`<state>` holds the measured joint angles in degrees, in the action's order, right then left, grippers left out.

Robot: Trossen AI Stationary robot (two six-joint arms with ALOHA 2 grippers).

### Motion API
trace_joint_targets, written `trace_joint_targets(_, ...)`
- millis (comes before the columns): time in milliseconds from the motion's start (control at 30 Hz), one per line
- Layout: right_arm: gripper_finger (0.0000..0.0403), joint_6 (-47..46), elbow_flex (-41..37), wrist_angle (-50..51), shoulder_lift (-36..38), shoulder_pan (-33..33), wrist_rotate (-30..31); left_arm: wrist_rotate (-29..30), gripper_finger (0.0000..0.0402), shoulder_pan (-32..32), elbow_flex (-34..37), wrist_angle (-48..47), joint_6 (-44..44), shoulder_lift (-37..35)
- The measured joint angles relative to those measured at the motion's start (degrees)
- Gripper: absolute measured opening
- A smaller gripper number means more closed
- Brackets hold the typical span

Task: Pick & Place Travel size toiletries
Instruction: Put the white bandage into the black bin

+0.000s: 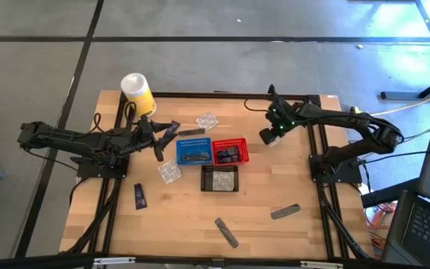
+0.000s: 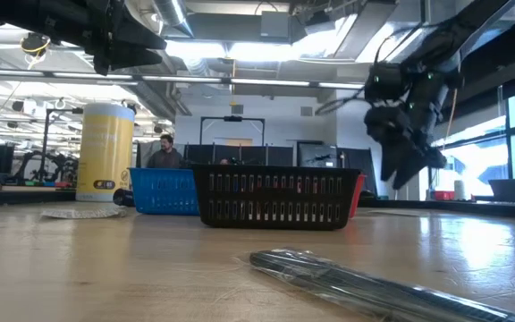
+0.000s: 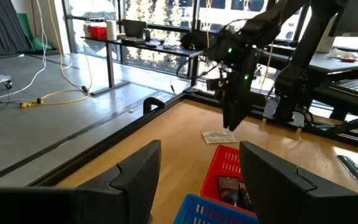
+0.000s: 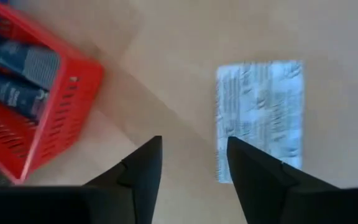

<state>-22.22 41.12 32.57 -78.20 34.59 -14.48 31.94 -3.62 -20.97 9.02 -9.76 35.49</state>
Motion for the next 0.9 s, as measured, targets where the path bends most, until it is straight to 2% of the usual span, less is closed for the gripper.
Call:
trace_joint_targets(133, 0.017, 1.09, 1.56, 5.62, 1.03, -0.11, 10.73, -0.02, 0.0212, 0.0, 0.0, 0.0, 0.0, 0.01)
trace_joint_targets(200, 0.0169, 1.8, 1.56, 7.11, 1.01, 0.28, 13.56, -0.02, 0.0212, 0.0, 0.0, 0.0, 0.0, 0.01)
trace_joint_targets(467, 0.0201, 3.34, -1.33, 6.86, -0.47, 2.46, 13.79, -0.02, 0.0212, 0.0, 0.02, 0.0, -0.02, 0.01)
trace_joint_targets(700, 0.0241, 3.36, -4.14, 0.61, -1.4, 2.25, 13.42, -0.02, 0.0212, 0.01, 0.01, 0.0, -0.02, 0.01)
trace_joint_targets(900, 0.0244, 2.67, -6.53, -3.67, -3.62, -0.29, 13.99, -0.02, 0.0212, 0.0, 0.01, 0.0, -0.02, 0.01)
